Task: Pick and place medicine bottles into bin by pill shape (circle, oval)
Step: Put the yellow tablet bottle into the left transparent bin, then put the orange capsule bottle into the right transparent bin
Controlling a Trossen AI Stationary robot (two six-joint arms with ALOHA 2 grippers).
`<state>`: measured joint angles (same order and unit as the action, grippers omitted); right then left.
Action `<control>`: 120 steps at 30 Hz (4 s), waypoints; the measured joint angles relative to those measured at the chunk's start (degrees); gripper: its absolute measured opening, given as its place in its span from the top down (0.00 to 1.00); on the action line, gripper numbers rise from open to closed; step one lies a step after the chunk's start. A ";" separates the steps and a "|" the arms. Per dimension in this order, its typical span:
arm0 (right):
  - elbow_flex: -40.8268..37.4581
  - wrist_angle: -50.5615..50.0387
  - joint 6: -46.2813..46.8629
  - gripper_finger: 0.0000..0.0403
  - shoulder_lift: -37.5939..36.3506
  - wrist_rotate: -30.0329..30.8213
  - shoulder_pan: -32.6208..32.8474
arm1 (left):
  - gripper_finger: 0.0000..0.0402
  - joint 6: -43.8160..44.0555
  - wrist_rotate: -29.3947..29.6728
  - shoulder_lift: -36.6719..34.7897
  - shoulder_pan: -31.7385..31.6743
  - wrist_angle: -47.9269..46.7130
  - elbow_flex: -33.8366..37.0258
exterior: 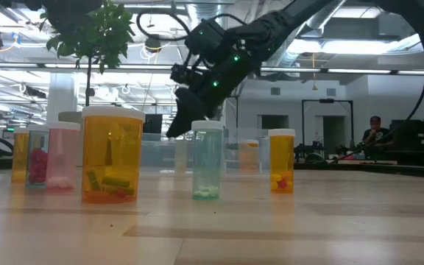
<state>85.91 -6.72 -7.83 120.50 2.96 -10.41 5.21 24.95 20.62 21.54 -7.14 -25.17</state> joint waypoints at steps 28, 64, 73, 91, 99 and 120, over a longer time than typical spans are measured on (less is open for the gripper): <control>-17.94 -40.04 18.07 0.59 -42.29 -0.13 12.66 | 0.40 5.01 -2.40 -0.02 0.04 -8.74 0.00; -38.78 19.69 24.06 0.59 -36.23 4.46 31.03 | 0.40 2.56 -11.93 21.31 11.91 17.42 0.00; -33.04 20.70 24.73 0.59 -27.71 4.44 31.10 | 0.40 4.35 -7.69 21.10 18.00 17.17 0.00; -21.32 2.91 13.86 0.44 -27.34 2.68 30.49 | 0.26 1.29 -3.61 20.02 22.02 20.22 -2.35; -21.41 -16.01 20.25 0.38 -37.34 8.66 31.65 | 0.20 -1.92 -1.68 19.71 22.01 6.72 -9.97; -45.47 5.25 34.48 0.39 -41.30 16.92 38.41 | 0.20 -0.45 -0.69 14.48 22.10 1.04 -5.51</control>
<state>40.44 -1.47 26.65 79.20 19.88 28.01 4.76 24.26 35.11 43.64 -6.10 -30.67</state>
